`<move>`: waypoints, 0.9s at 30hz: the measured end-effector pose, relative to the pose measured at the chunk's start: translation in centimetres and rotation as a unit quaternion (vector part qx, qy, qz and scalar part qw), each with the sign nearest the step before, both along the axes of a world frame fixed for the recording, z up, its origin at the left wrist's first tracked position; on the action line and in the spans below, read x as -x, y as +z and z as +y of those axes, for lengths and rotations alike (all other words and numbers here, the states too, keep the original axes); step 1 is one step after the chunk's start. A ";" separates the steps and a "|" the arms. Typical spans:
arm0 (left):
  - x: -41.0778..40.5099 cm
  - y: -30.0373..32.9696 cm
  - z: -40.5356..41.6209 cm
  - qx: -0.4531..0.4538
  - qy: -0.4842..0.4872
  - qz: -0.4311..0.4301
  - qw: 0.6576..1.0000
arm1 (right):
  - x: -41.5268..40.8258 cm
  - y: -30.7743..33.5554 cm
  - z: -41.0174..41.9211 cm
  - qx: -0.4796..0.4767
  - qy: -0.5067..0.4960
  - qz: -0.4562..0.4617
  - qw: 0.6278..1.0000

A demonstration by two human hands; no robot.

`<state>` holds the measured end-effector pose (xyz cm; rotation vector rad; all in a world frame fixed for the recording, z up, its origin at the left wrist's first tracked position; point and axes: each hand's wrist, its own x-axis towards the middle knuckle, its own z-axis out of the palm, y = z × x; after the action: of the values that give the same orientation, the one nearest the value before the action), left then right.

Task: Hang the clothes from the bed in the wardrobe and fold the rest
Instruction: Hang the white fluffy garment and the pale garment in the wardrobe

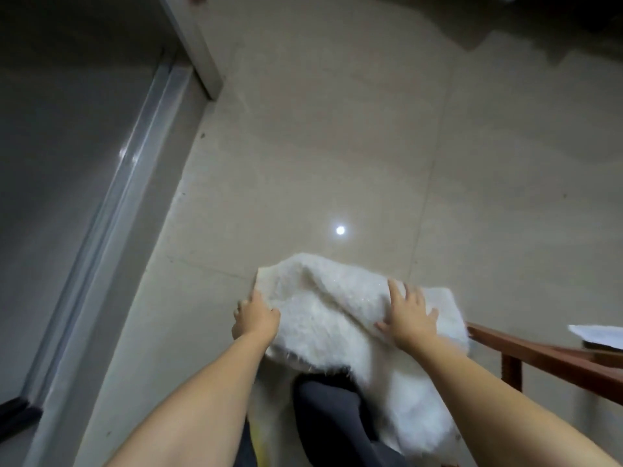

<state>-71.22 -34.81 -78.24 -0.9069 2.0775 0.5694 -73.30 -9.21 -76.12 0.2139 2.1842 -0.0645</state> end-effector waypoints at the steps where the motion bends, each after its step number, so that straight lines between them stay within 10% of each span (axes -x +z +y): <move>1: -0.3 -1.4 0.3 0.014 0.035 -0.004 0.999 | -0.4 -1.3 0.4 -0.003 -0.004 -0.010 1.000; 12: -1.6 -5.8 1.3 -0.119 0.469 0.012 0.875 | 1.3 -1.5 1.6 0.007 -0.007 0.090 0.996; 27: 4.3 32.3 0.5 -0.261 0.415 0.057 0.870 | 11.1 44.8 -3.5 0.190 0.042 0.144 0.970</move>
<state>-75.53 -34.27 -45.93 -1.4239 1.4042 1.5737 -84.44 -12.67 -31.28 -0.1145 2.4136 -0.4890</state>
